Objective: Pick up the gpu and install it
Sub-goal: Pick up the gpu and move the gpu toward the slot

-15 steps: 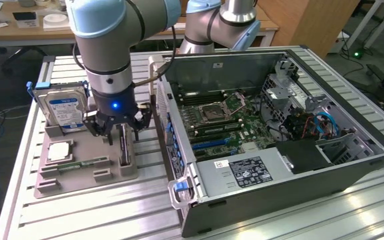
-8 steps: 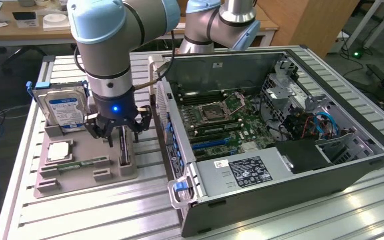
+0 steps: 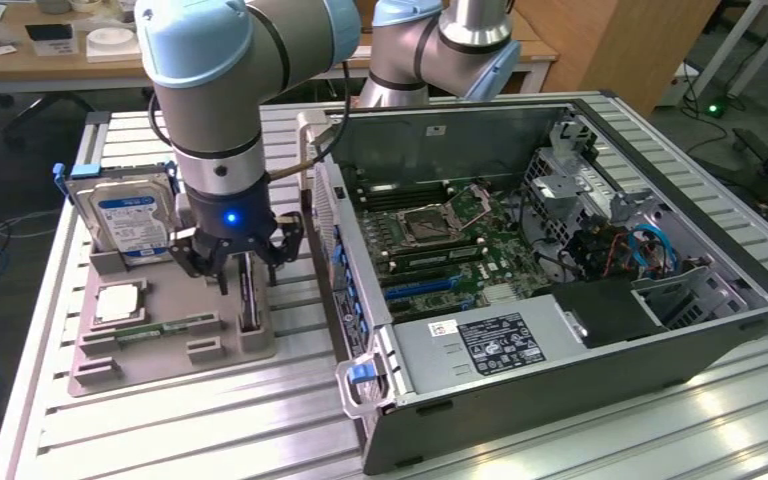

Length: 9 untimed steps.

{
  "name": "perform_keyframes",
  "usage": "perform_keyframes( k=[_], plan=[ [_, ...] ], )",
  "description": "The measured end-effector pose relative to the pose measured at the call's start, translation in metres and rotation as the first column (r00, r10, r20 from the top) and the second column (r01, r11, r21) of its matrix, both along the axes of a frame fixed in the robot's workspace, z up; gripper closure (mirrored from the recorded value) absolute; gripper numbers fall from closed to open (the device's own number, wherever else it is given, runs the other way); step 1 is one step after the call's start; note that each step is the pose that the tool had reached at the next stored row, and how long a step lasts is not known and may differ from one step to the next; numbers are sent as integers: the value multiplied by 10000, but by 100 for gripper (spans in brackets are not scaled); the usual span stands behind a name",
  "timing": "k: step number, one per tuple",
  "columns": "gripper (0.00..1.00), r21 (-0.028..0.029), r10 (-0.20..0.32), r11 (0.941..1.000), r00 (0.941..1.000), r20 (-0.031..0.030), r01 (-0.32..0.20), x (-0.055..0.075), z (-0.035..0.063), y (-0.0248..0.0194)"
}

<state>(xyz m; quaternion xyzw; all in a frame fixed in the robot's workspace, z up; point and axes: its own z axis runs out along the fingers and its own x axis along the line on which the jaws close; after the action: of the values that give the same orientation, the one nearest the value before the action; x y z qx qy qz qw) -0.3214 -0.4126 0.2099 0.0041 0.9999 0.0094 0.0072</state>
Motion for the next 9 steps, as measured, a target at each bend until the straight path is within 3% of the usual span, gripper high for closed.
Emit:
perform_keyframes(
  k=[3,7,9],
  plan=[
    [43,0,0,10000,10000,0,0,0,0,0],
    [61,0,0,10000,10000,0,0,0,-1,0],
    [61,2,1,10000,10000,3,-1,-2,-3,0]
  ],
)
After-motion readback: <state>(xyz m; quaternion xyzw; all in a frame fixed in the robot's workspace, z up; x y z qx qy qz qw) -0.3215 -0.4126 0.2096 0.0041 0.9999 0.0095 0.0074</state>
